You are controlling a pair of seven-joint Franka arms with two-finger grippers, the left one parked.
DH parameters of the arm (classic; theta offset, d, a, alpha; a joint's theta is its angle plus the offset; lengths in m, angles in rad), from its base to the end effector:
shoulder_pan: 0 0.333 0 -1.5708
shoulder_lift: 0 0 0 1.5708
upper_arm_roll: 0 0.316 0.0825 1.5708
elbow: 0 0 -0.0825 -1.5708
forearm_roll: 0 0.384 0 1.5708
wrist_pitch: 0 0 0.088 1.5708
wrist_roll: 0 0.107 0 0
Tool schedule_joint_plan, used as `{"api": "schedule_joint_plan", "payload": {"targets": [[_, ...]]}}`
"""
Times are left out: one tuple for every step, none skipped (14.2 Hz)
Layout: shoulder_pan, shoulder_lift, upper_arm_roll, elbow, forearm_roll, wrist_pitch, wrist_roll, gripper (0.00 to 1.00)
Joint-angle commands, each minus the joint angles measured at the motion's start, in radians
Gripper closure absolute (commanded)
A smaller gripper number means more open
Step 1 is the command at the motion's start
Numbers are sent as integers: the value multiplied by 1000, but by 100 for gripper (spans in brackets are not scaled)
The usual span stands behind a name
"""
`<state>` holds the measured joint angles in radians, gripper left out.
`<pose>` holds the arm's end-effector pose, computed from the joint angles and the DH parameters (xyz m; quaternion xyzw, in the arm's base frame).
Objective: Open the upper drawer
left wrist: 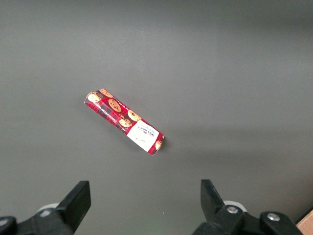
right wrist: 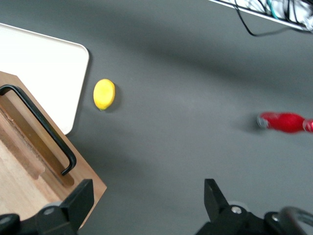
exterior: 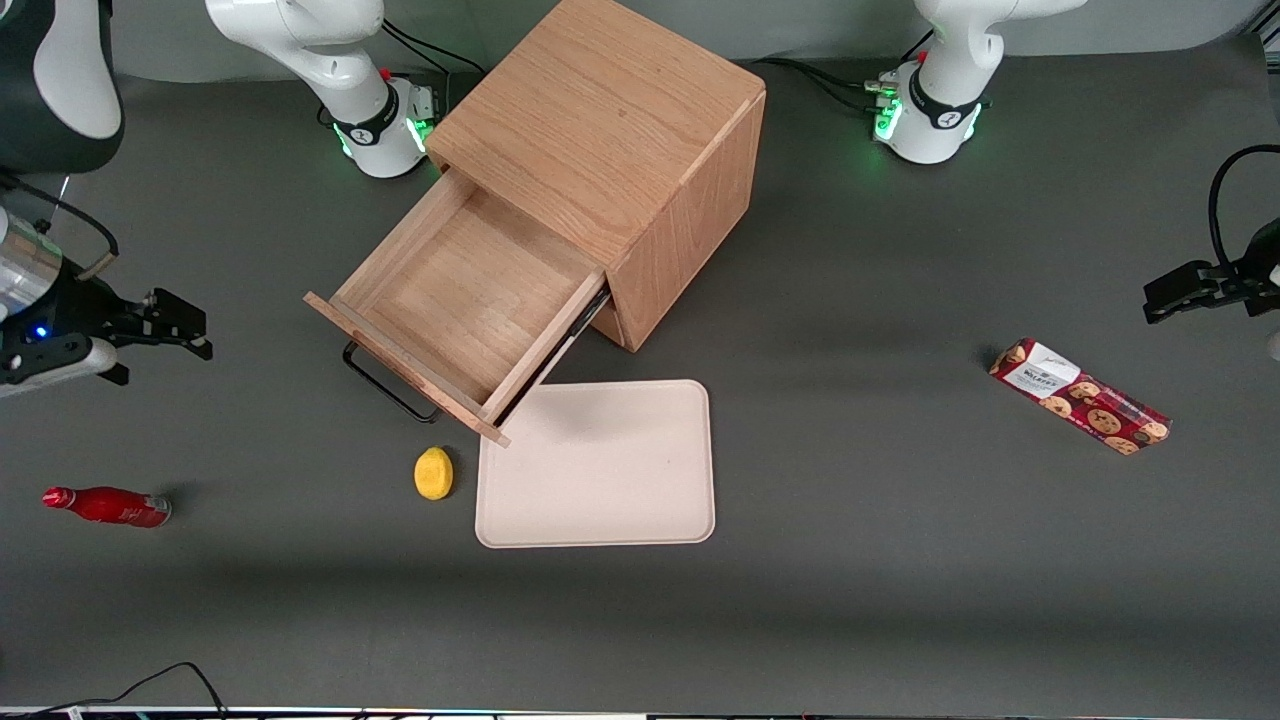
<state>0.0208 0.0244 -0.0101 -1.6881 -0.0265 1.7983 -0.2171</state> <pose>0.5788 0.0040 0.5753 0.9922 0.1160 0.0413 0.0175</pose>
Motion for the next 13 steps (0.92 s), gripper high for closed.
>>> {"api": "schedule_joint_plan", "payload": {"targets": [[45,-44,-5,-13,-43,-46,184,0],[57,-60,-17,-13,-38,-77,217,0],[65,-73,-31,-13,-30,-111,220,0],[68,-96,-42,-18,-17,-150,220,0],[70,-116,-59,-19,-1,-177,222,0],[74,-132,-74,-21,31,-198,222,0],[74,-144,-94,-22,64,-215,223,0],[74,-156,-103,-28,77,-230,231,0],[74,-159,-103,-32,76,-234,252,0],[74,-159,-103,-33,69,-234,257,0],[74,-159,-103,-32,69,-234,258,0],[73,-159,-103,-32,69,-234,263,0],[73,-156,-103,-32,68,-232,271,0]]}}
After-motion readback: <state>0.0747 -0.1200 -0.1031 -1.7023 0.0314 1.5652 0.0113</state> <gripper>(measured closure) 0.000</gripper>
